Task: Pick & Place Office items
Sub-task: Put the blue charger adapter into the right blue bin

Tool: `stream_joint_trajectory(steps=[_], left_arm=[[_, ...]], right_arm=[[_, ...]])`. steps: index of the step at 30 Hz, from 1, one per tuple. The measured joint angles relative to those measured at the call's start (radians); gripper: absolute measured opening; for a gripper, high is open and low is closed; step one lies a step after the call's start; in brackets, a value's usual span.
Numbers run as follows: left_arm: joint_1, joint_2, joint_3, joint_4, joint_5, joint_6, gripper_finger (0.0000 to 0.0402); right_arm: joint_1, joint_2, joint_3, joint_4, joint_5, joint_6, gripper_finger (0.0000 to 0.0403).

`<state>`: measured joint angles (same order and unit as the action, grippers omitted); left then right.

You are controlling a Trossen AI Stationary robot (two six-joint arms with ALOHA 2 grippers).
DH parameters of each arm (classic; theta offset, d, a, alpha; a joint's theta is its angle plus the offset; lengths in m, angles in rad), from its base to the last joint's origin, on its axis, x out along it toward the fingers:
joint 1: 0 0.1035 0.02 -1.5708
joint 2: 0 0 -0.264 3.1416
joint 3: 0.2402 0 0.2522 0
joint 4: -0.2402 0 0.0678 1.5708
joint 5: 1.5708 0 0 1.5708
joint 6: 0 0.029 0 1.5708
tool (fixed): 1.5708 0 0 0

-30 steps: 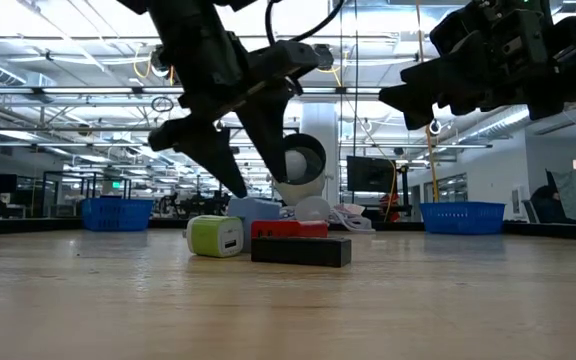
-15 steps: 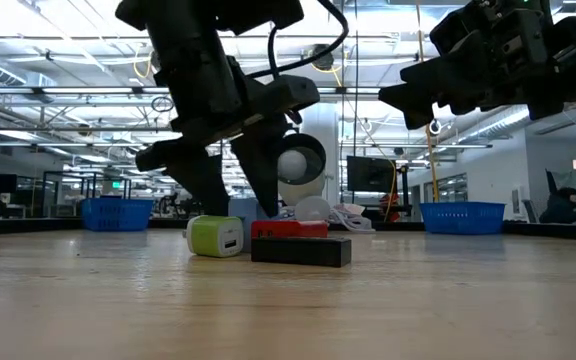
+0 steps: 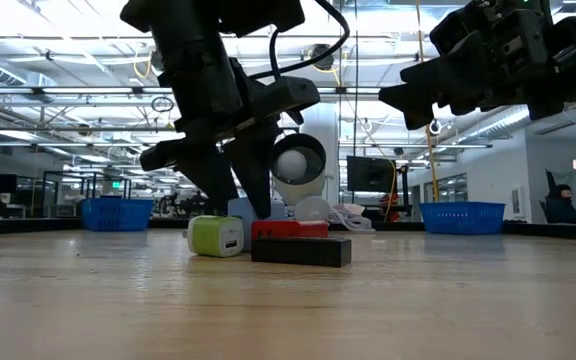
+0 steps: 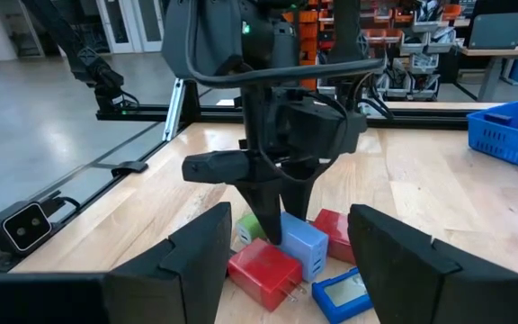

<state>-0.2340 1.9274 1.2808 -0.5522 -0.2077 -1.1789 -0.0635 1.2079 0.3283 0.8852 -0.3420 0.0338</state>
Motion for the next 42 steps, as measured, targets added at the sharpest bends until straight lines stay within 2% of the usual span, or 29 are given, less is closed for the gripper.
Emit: stream_joint_trajectory(steps=[8, 15, 23, 27, 37, 42], left_arm=[[0.005, -0.038, 0.000, -0.021, 0.022, 0.130, 0.0122], [-0.006, -0.147, 0.000, -0.093, -0.044, 0.245, 0.0122], [-0.057, -0.348, -0.040, -0.087, -0.330, 0.409, 0.0127], [-0.087, -0.441, -0.158, -0.019, -0.418, 0.485, 0.0123], [-0.086, -0.756, -0.652, 0.445, -0.440, 0.489, 0.0123], [-0.080, -0.906, -0.838, 0.744, -0.406, 0.667, 0.0123]], right_arm=[[0.000, 0.000, 0.001, 0.000, 0.000, 0.000, 0.0212], [-0.001, 0.000, 0.002, -0.001, 0.000, 0.006, 0.0212], [-0.001, 0.000, 0.002, -0.007, 0.000, 0.007, 0.0212], [-0.001, 0.000, 0.002, -0.015, 0.000, 0.007, 0.0212], [-0.002, 0.000, 0.001, -0.015, 0.001, 0.002, 0.0212], [-0.002, 0.000, 0.001, -0.010, 0.016, -0.034, 0.0212]])
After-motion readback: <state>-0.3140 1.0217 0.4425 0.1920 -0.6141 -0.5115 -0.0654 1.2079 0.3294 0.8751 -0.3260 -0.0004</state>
